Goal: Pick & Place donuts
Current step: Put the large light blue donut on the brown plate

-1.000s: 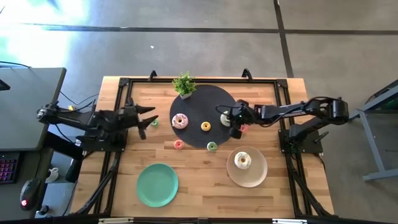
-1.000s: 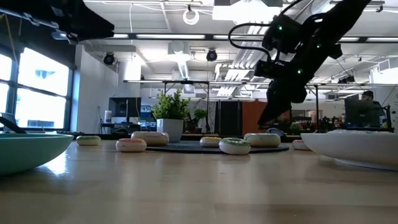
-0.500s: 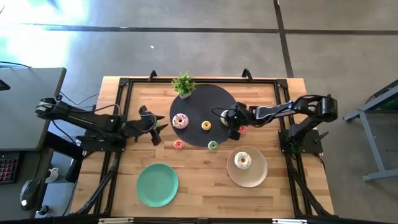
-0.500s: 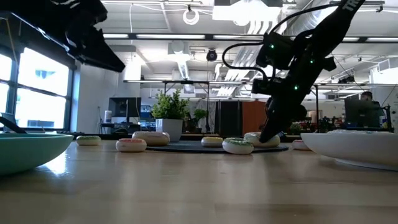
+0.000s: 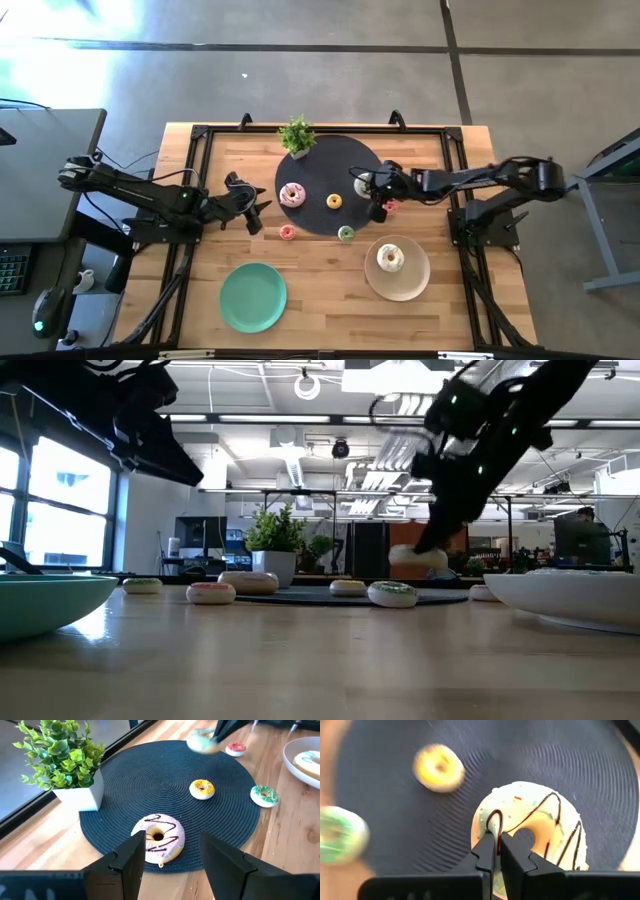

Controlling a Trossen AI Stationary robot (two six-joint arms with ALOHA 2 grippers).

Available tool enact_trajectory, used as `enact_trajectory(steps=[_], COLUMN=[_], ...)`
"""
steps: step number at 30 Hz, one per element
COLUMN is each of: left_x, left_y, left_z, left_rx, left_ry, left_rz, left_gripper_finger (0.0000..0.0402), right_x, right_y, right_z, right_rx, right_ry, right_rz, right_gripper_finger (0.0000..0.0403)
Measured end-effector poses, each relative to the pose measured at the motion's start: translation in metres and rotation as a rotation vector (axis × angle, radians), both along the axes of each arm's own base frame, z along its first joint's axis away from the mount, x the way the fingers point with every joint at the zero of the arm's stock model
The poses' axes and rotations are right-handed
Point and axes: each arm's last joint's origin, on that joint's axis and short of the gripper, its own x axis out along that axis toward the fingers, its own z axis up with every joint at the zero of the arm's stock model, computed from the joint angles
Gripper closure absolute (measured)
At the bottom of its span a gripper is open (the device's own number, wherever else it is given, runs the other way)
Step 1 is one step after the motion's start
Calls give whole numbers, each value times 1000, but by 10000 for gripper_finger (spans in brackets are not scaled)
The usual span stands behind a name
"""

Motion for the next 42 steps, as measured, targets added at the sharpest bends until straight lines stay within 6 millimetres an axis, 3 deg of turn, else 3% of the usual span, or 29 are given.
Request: enact_trajectory(steps=[4, 7, 11, 18, 34, 42], left_x=[0, 0, 0, 0, 0, 0], left_y=[0, 0, 0, 0, 0, 0], left_z=[0, 0, 0, 0, 0, 0], left_rx=[-10, -11, -11, -35, -38, -38], left_ry=[-6, -6, -7, -21, -26, -26], left_rz=[7, 7, 7, 21, 31, 31], left_gripper_finger=[220, 220, 220, 220, 220, 220], right_x=[-12, -30, -53, -80, -96, -95], right_y=[19, 38, 66, 102, 157, 174], right_z=[27, 38, 40, 33, 29, 13], right_rx=[51, 145, 254, 358, 439, 430], right_ry=[-90, -65, 48, 229, 227, 299], right_rz=[32, 72, 124, 44, 103, 92], right_gripper_finger=[394, 395, 397, 399, 398, 359])
